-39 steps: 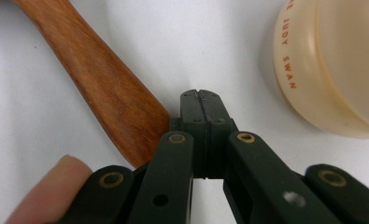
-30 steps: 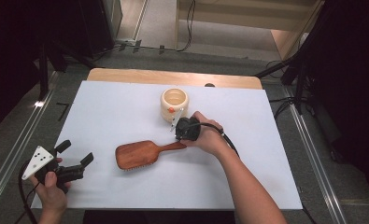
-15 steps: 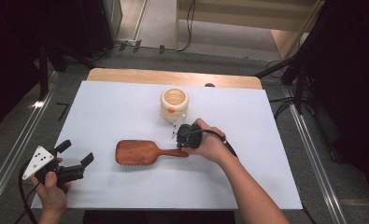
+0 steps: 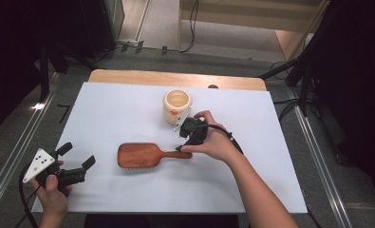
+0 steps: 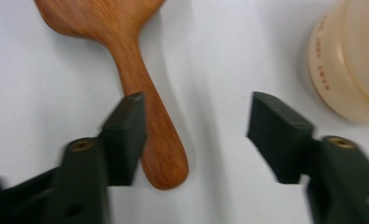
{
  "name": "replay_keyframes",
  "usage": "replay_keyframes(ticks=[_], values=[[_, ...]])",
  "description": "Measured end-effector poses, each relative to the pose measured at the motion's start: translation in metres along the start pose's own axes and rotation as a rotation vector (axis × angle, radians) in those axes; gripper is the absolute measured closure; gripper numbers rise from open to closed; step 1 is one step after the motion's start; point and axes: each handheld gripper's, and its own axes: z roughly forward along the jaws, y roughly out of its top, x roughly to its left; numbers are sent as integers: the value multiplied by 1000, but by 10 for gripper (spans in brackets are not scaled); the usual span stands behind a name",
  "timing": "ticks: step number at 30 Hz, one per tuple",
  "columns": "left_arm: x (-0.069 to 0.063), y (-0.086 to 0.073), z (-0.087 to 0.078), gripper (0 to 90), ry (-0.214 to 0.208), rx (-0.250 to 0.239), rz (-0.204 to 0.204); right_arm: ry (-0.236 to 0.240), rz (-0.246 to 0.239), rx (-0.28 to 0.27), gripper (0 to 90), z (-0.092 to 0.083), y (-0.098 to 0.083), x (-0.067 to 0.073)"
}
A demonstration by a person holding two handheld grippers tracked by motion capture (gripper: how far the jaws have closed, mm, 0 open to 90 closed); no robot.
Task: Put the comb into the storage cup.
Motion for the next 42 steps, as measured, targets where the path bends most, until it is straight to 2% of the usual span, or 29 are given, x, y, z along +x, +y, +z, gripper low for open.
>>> replay_keyframes(ticks=[3,4,5,9,10,14,15,16,17,18,19,20,24,26,28,29,30,31,34,36,42], values=[[0,0,0,0,-1,1,2,58,-10,-14,49,4,6,7],[0,0,0,0,-1,1,2,49,-26,-15,0,7,9,10],[0,0,0,0,0,2,2,39,-33,-8,0,10,11,13],[0,0,0,0,-1,1,1,57,-62,31,0,20,18,17],[0,0,0,0,-1,1,0,66,-87,51,0,26,20,20],[0,0,0,0,0,1,-1,101,-95,76,0,37,24,22],[0,0,0,0,1,0,-2,95,-97,77,46,39,25,23],[0,0,0,0,0,0,-1,104,-94,79,179,42,27,24],[0,0,0,0,-1,0,-1,104,-94,79,179,42,27,24],[0,0,0,0,0,1,0,108,-122,70,300,46,28,25],[0,0,0,0,0,1,0,111,-129,81,364,46,29,26],[0,0,0,0,0,1,0,111,-129,81,364,46,29,26],[0,0,0,0,-1,1,-1,98,-147,103,536,52,35,29],[0,0,0,0,0,3,0,102,-150,115,567,54,36,28],[0,0,0,0,0,4,1,104,-154,102,596,55,37,28],[0,0,0,0,1,5,1,115,-151,104,645,55,37,28],[0,0,0,0,1,5,2,115,-151,104,645,55,37,28],[0,0,1,0,0,5,0,120,-158,102,684,54,37,29],[0,0,1,0,0,5,-1,115,-138,87,697,54,35,31],[0,0,1,0,0,5,0,106,-128,40,702,54,29,32],[0,0,1,0,2,7,0,83,-99,-21,703,53,21,35]])
